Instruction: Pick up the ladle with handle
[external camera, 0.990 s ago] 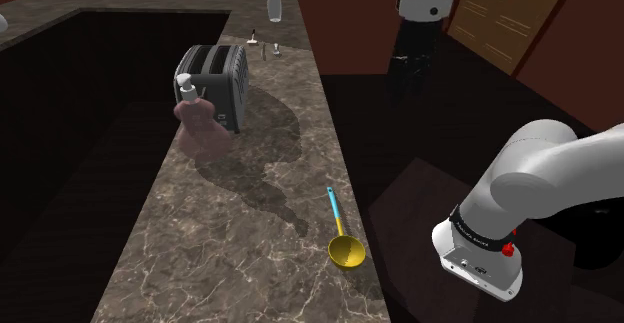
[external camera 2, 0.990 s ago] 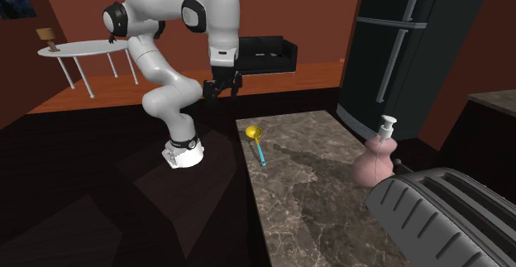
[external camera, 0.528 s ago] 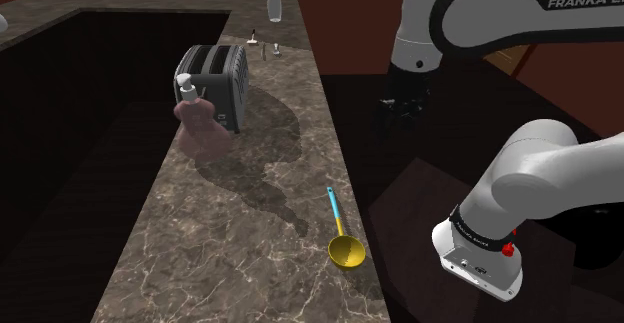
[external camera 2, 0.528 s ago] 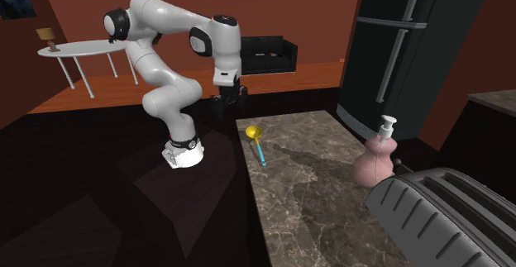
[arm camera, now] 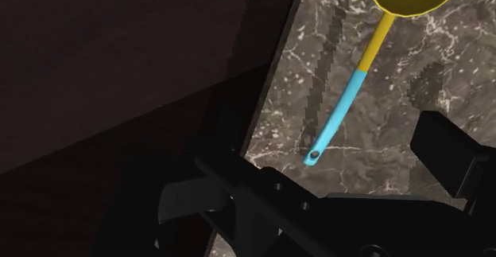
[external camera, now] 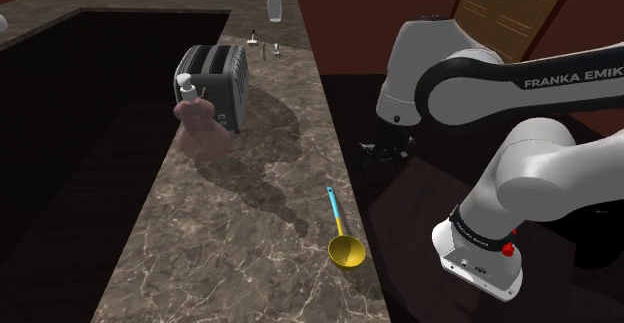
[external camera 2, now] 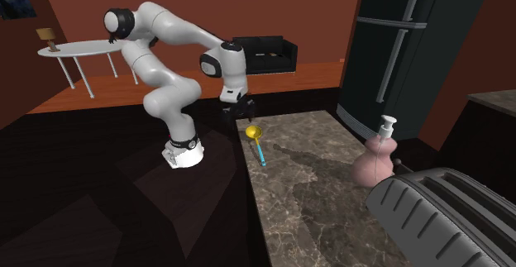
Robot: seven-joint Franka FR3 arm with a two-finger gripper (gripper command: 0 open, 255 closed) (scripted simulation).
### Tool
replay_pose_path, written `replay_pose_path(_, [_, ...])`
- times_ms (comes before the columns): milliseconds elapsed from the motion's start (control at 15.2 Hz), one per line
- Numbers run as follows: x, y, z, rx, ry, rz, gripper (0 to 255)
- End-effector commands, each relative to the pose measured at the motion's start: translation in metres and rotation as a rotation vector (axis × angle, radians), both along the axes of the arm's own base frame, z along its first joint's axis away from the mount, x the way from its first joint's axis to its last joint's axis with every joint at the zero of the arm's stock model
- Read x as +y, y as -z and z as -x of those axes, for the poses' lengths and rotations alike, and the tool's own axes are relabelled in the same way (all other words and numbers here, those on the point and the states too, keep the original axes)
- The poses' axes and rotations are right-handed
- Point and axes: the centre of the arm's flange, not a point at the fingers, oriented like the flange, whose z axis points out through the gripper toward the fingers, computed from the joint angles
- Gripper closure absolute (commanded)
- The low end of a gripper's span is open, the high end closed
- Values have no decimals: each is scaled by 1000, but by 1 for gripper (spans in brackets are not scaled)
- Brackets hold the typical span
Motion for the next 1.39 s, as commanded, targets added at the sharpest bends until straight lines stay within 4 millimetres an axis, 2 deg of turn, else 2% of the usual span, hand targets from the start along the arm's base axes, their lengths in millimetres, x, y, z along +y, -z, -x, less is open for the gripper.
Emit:
replay_pose_path(0, [15,20,2,-11,57,-12,0])
replay_pose_path(594, [87,110,3,-48,285,-59,0])
replay_pose_path(1122, [90,153,3,-50,294,-60,0])
replay_pose_path(1254, [90,153,3,-50,294,-60,0])
replay_pose_path(1320, [90,154,3,-50,294,-60,255])
